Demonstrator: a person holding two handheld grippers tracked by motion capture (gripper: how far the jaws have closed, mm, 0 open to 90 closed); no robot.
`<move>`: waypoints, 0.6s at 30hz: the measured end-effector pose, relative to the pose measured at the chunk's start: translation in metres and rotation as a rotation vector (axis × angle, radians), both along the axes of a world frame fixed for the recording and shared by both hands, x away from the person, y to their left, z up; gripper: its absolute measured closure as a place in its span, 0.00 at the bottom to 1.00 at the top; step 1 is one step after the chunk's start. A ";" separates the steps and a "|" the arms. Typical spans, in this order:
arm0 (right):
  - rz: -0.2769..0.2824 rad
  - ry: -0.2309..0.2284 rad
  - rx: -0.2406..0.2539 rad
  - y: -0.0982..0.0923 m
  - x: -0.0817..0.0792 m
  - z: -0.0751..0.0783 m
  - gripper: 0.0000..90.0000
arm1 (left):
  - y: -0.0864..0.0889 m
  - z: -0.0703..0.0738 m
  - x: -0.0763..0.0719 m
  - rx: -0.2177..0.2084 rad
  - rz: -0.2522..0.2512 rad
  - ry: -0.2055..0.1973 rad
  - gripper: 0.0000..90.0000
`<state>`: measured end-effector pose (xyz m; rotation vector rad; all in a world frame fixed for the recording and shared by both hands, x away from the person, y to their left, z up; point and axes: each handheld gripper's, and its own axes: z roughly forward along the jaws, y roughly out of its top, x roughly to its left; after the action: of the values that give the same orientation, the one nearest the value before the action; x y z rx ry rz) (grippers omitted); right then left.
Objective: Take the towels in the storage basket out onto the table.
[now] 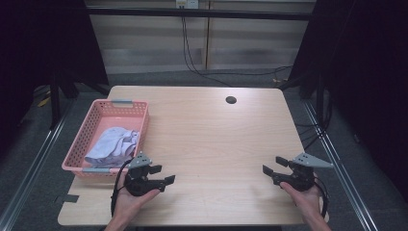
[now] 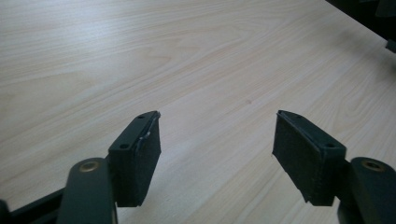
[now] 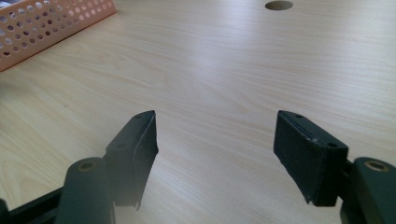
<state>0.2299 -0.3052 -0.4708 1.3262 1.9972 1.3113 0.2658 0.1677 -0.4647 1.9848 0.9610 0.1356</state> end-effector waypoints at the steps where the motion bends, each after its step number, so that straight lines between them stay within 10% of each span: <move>1: 0.006 0.009 0.003 0.000 0.000 0.000 0.33 | -0.001 0.000 0.001 0.002 -0.003 0.000 0.36; 13: 0.041 0.057 -0.003 0.004 -0.002 0.002 0.34 | 0.003 0.010 0.002 -0.008 -0.001 0.011 0.35; 18: 0.040 0.055 -0.004 0.005 -0.005 0.003 0.30 | 0.016 0.026 -0.004 -0.024 -0.006 -0.045 0.33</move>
<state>0.2246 -0.3003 -0.4673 1.3410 2.0722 1.3004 0.2616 0.1841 -0.4386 1.9542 0.9235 0.1642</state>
